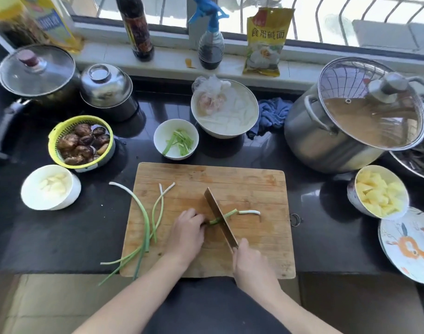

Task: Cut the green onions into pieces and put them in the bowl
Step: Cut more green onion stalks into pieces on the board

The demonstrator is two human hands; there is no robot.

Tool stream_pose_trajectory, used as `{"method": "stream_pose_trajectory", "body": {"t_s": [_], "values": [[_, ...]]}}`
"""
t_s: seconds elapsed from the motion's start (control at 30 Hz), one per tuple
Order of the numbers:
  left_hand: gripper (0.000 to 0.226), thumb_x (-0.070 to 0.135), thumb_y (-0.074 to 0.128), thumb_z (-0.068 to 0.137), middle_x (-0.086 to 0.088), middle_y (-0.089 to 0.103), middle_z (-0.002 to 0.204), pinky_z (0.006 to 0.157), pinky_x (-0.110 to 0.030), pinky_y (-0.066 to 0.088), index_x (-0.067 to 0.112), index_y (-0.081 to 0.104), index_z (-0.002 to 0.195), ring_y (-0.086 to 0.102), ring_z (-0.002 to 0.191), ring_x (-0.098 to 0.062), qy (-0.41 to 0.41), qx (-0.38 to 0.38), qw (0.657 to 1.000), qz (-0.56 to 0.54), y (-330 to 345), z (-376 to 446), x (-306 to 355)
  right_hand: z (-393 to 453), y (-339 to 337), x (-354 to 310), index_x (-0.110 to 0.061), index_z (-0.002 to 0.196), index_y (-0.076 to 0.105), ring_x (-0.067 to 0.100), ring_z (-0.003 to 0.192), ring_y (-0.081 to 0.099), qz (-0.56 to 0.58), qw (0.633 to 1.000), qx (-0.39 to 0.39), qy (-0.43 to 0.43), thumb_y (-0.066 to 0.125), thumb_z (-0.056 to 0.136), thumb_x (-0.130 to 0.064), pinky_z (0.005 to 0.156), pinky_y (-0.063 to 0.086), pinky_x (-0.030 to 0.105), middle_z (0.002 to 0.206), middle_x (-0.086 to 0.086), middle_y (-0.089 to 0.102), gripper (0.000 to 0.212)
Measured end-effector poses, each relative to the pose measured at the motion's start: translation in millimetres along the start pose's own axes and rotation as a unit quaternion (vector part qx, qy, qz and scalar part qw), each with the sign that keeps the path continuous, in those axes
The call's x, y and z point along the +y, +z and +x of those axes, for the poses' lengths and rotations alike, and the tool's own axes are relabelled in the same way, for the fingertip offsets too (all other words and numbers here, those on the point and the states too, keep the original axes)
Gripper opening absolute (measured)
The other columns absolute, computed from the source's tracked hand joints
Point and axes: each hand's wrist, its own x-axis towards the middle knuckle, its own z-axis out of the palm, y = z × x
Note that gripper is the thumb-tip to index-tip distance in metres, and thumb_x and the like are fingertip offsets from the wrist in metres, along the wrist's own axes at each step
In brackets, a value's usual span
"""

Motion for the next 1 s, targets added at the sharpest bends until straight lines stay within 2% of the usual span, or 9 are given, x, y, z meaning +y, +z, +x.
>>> {"method": "stream_pose_trajectory", "body": {"t_s": [0.13, 0.27, 0.4, 0.53, 0.63, 0.73, 0.83, 0.9, 1.0], "values": [[0.013, 0.006, 0.065, 0.083, 0.000, 0.055, 0.085, 0.075, -0.039, 0.048, 0.013, 0.072, 0.090, 0.053, 0.085, -0.025, 0.007, -0.017, 1.000, 0.016, 0, 4, -1, 24, -4, -26, -0.018, 0.094, 0.042, 0.040, 0.083, 0.067, 0.035, 0.999, 0.022, 0.015, 0.032, 0.106, -0.024, 0.063, 0.050, 0.044, 0.087, 0.011, 0.070, 0.016], [0.008, 0.006, 0.062, 0.086, -0.003, 0.053, 0.084, 0.073, -0.039, 0.045, 0.011, 0.063, 0.080, 0.053, 0.084, -0.028, 0.010, -0.031, 0.998, 0.046, -3, 1, 3, 40, -15, -36, -0.014, 0.101, 0.050, 0.042, 0.091, 0.064, 0.076, 0.997, 0.020, 0.020, 0.035, 0.105, -0.026, 0.071, 0.050, 0.045, 0.096, 0.017, 0.070, 0.019], [0.007, 0.014, 0.065, 0.088, 0.005, 0.053, 0.086, 0.074, -0.033, 0.045, 0.017, 0.063, 0.083, 0.052, 0.084, -0.020, -0.013, -0.008, 1.000, 0.017, -9, 4, 3, 19, -29, 0, -0.019, 0.098, 0.052, 0.034, 0.076, 0.062, 0.160, 0.984, 0.065, 0.042, 0.039, 0.103, -0.035, 0.069, 0.052, 0.047, 0.079, 0.008, 0.067, 0.022], [0.006, 0.021, 0.061, 0.091, 0.007, 0.056, 0.096, 0.079, -0.031, 0.044, 0.023, 0.064, 0.096, 0.048, 0.093, -0.015, 0.049, -0.032, 0.998, 0.030, 2, 26, 37, 12, -47, 49, -0.018, 0.098, 0.053, 0.035, 0.077, 0.060, 0.197, 0.964, 0.135, 0.118, 0.039, 0.103, -0.033, 0.074, 0.052, 0.047, 0.081, 0.009, 0.066, 0.021], [0.008, 0.022, 0.055, 0.093, 0.003, 0.058, 0.101, 0.073, -0.034, 0.042, 0.023, 0.058, 0.100, 0.049, 0.093, -0.021, 0.069, -0.065, 0.987, 0.133, 15, 37, 59, 12, -61, 77, -0.017, 0.092, 0.052, 0.038, 0.079, 0.060, 0.206, 0.958, 0.147, 0.138, 0.039, 0.103, -0.031, 0.075, 0.051, 0.048, 0.084, 0.013, 0.067, 0.022], [0.011, 0.014, 0.054, 0.092, 0.001, 0.058, 0.098, 0.066, -0.032, 0.036, 0.025, 0.053, 0.094, 0.050, 0.088, -0.021, 0.069, -0.073, 0.978, 0.183, 19, 37, 63, 10, -70, 95, -0.022, 0.089, 0.052, 0.032, 0.075, 0.062, 0.218, 0.954, 0.156, 0.131, 0.040, 0.104, -0.033, 0.072, 0.053, 0.048, 0.080, 0.006, 0.067, 0.022], [0.013, 0.011, 0.053, 0.090, -0.002, 0.061, 0.095, 0.069, -0.034, 0.040, 0.024, 0.050, 0.087, 0.054, 0.089, -0.024, 0.022, -0.079, 0.983, 0.162, 15, 42, 66, 10, -74, 107, -0.022, 0.085, 0.050, 0.031, 0.075, 0.062, 0.239, 0.950, 0.152, 0.133, 0.040, 0.104, -0.033, 0.072, 0.053, 0.047, 0.079, 0.005, 0.067, 0.024], [0.007, 0.013, 0.057, 0.088, -0.004, 0.062, 0.094, 0.076, -0.038, 0.043, 0.020, 0.055, 0.086, 0.055, 0.092, -0.027, -0.002, -0.064, 0.991, 0.119, 13, 47, 69, 11, -76, 115, -0.021, 0.079, 0.046, 0.031, 0.072, 0.059, 0.249, 0.948, 0.147, 0.134, 0.040, 0.103, -0.031, 0.071, 0.052, 0.048, 0.076, 0.006, 0.064, 0.027], [0.004, 0.015, 0.061, 0.087, -0.003, 0.058, 0.093, 0.079, -0.040, 0.045, 0.016, 0.060, 0.091, 0.052, 0.090, -0.026, 0.075, -0.052, 0.990, 0.111, 18, 57, 84, 13, -79, 128, -0.018, 0.081, 0.047, 0.032, 0.075, 0.059, 0.252, 0.949, 0.137, 0.128, 0.040, 0.103, -0.031, 0.073, 0.052, 0.048, 0.078, 0.006, 0.065, 0.027]]}}
